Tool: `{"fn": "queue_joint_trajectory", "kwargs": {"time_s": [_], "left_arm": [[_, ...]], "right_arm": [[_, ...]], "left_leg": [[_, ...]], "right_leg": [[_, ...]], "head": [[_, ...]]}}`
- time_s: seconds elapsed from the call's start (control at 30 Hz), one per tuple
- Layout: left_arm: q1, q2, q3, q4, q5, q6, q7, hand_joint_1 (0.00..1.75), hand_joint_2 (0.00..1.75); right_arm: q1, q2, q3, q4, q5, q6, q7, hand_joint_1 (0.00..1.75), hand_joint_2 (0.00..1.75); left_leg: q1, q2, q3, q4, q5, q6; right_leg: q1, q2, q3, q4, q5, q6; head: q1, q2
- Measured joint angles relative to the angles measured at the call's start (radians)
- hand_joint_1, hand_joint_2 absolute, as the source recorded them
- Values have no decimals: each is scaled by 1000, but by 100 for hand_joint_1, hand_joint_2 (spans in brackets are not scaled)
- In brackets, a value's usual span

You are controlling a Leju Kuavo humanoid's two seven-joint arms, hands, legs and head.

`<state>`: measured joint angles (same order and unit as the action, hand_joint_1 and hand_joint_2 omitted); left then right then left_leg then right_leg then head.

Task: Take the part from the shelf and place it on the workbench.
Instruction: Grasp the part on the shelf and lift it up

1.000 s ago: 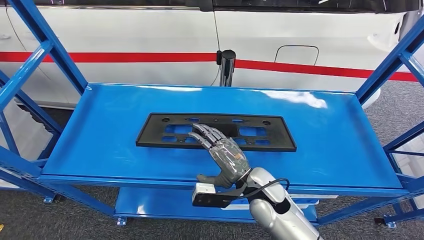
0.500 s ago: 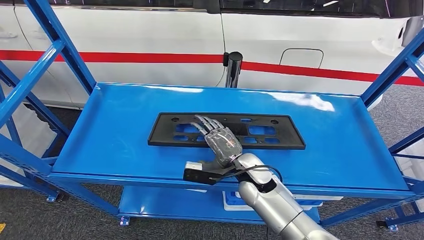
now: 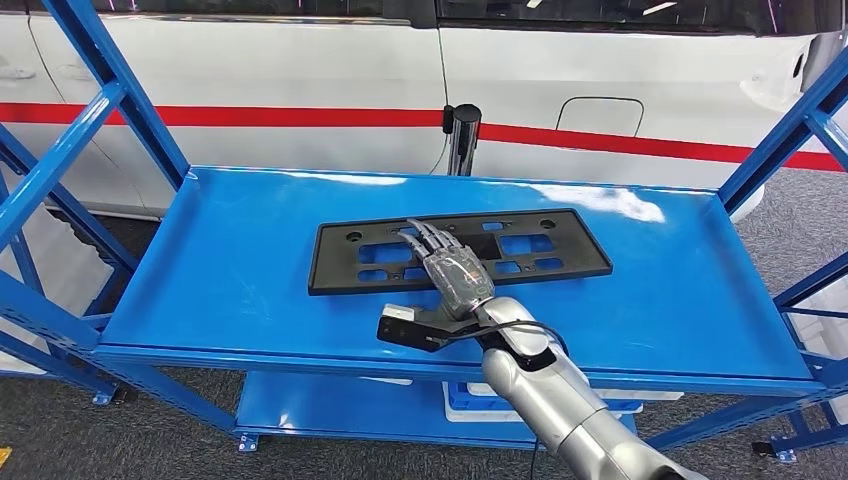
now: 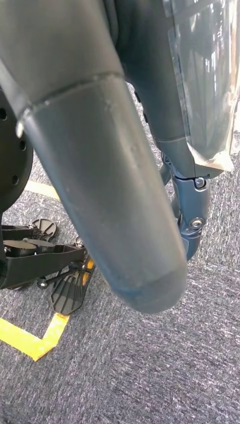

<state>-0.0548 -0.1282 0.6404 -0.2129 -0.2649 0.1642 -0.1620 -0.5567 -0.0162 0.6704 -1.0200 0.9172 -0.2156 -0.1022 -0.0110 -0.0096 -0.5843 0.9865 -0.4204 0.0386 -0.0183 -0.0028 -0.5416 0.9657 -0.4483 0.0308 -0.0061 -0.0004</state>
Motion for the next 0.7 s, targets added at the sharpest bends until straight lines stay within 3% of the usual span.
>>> {"fn": "queue_joint_trajectory", "kwargs": {"time_s": [0.2, 0.23, 0.33, 0.37, 0.57, 0.7], "left_arm": [[0, 0, 0, 0, -23, -7, 0, 0, 0], [0, 0, 0, 0, -25, -8, 0, 0, 0], [0, 0, 0, 0, -31, -9, 0, 0, 0], [0, 0, 0, 0, -35, -11, 0, 0, 0], [0, 0, 0, 0, -68, -17, -2, 0, 0], [0, 0, 0, 0, -74, -16, -7, 0, 0]], "right_arm": [[1, -7, -29, 15, 27, -41, 36, 0, 175], [1, -9, -36, 17, 29, -46, 36, 10, 175], [3, -17, -50, 23, 34, -55, 39, 111, 175], [6, -19, -55, 24, 37, -57, 43, 137, 175], [68, -45, -114, 3, 67, -93, 51, 163, 175], [103, -58, -151, -22, 89, -100, 45, 171, 175]], "left_leg": [[0, 0, 0, 0, 0, 0], [0, 0, 0, 0, 0, 0], [0, 0, 0, 0, 0, 0], [0, 0, 0, 0, 0, 0], [0, -1, -1, 0, 0, 0], [0, 0, -1, 0, 0, 0]], "right_leg": [[0, 0, -9, 0, 0, 0], [0, 0, -9, 0, 0, 0], [0, 0, -9, 0, 0, 0], [0, 0, -9, 0, 0, 0], [0, 0, -5, 0, 0, 0], [2, 0, 0, 0, 0, 0]], "head": [[0, 0], [0, 0], [0, 0], [0, 0], [0, 0], [0, 0]]}}
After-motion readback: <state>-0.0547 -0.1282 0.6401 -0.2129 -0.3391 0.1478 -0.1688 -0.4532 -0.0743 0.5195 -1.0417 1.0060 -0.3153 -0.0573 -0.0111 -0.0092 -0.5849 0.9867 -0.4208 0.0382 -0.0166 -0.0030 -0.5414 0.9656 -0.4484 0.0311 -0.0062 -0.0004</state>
